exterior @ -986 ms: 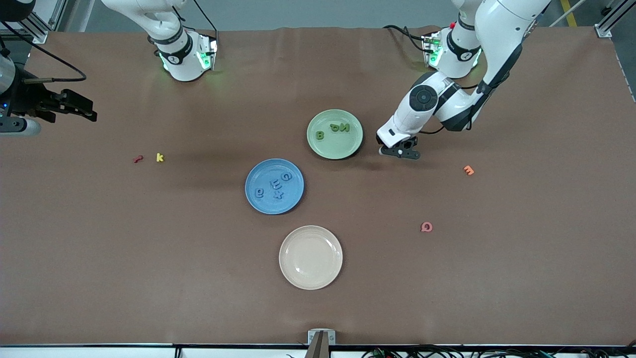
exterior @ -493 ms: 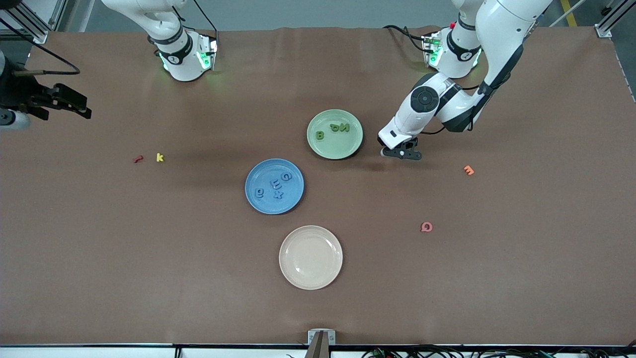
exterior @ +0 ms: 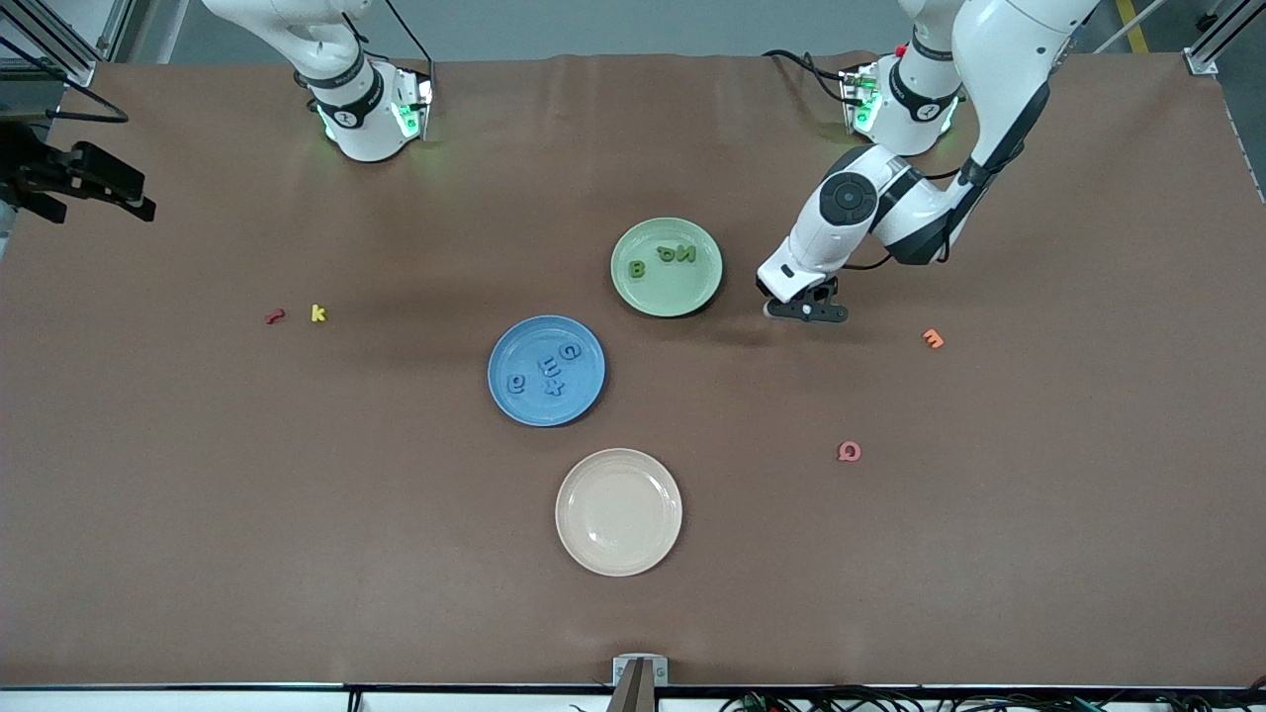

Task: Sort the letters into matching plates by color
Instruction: 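Grasp the green n with the left gripper, then lower the green n onto the green plate and open the left gripper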

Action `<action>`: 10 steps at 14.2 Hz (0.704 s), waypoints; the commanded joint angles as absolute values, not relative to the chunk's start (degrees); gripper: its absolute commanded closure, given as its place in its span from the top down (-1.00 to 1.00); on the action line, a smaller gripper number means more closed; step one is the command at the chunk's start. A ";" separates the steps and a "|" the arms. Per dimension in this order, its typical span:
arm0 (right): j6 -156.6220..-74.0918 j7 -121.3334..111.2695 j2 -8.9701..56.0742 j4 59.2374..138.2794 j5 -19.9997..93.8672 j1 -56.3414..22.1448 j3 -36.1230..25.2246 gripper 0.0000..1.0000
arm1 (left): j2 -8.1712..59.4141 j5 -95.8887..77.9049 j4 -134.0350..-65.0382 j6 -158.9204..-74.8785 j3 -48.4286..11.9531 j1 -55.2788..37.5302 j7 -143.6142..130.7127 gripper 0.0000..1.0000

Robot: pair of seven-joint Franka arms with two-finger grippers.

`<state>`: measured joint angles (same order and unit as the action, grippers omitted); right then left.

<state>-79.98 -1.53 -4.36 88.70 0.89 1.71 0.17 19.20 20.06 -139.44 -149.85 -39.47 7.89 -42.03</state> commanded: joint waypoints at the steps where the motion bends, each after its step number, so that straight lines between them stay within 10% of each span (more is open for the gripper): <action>1: -79.01 -1.32 -3.25 86.66 1.85 2.72 0.79 1.00 | 14.86 16.29 -137.91 -144.07 -43.93 7.91 -44.82 -0.70; 10: -75.77 -1.05 -2.90 87.19 2.02 2.55 0.97 1.00 | 23.98 9.93 -121.13 -134.74 -46.58 -2.45 -54.92 -0.69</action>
<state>-77.44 -1.58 -3.09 88.25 0.89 1.75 0.37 19.15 9.89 -125.28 -136.13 -47.05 -0.37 -52.97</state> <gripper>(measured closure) 0.000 0.736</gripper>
